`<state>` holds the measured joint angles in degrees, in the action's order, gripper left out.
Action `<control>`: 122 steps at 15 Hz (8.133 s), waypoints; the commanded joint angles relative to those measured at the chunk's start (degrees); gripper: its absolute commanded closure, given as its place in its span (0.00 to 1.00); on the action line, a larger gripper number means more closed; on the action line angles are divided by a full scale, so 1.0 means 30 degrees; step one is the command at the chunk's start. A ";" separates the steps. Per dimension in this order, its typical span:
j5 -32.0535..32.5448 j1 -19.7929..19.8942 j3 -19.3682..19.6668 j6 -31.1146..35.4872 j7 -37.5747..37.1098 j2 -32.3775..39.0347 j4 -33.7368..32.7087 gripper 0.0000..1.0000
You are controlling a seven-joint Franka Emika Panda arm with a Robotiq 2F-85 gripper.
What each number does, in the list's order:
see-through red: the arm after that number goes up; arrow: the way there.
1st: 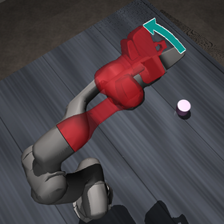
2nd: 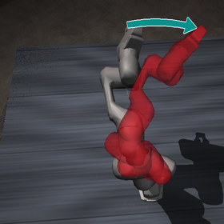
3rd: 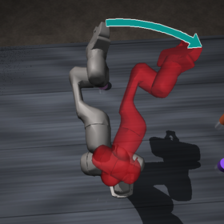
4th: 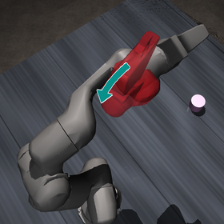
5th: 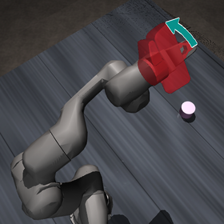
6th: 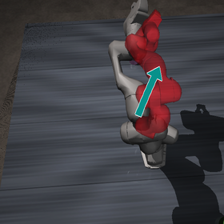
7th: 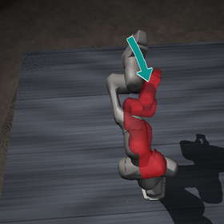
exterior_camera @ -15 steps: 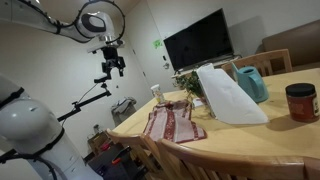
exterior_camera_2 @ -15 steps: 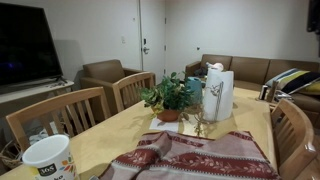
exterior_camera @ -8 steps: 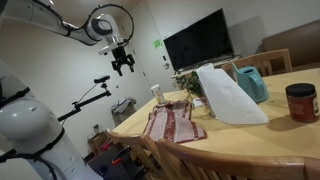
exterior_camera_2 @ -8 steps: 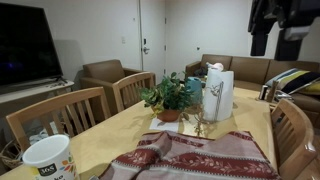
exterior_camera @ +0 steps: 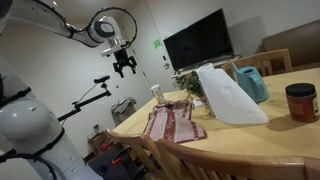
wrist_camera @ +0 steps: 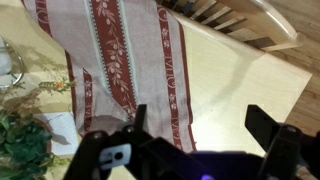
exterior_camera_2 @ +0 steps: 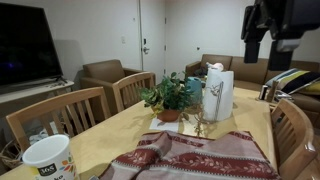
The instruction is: Straighten the red cloth
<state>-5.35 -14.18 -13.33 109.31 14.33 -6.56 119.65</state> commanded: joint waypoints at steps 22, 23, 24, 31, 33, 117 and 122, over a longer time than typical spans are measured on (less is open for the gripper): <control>0.0218 0.0628 -0.0637 0.8751 0.5292 0.7909 -0.1252 0.00; -0.0047 0.0791 -0.0735 0.9376 0.5716 0.8589 -0.1465 0.00; -0.0303 0.0995 -0.0860 1.0197 0.6178 0.9214 -0.1649 0.00; -0.0430 0.2009 -0.1812 1.2487 0.6985 1.3686 -0.4713 0.13; -0.0251 0.2019 -0.2027 1.2987 0.6848 1.4582 -0.5556 0.34; 0.4001 -0.2147 0.0371 0.2559 0.5449 2.8286 -2.6709 1.00; 0.4192 -0.2154 0.0301 0.2761 0.5549 2.8728 -2.6913 1.00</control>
<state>6.62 -19.99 -12.91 119.03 30.16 77.76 42.30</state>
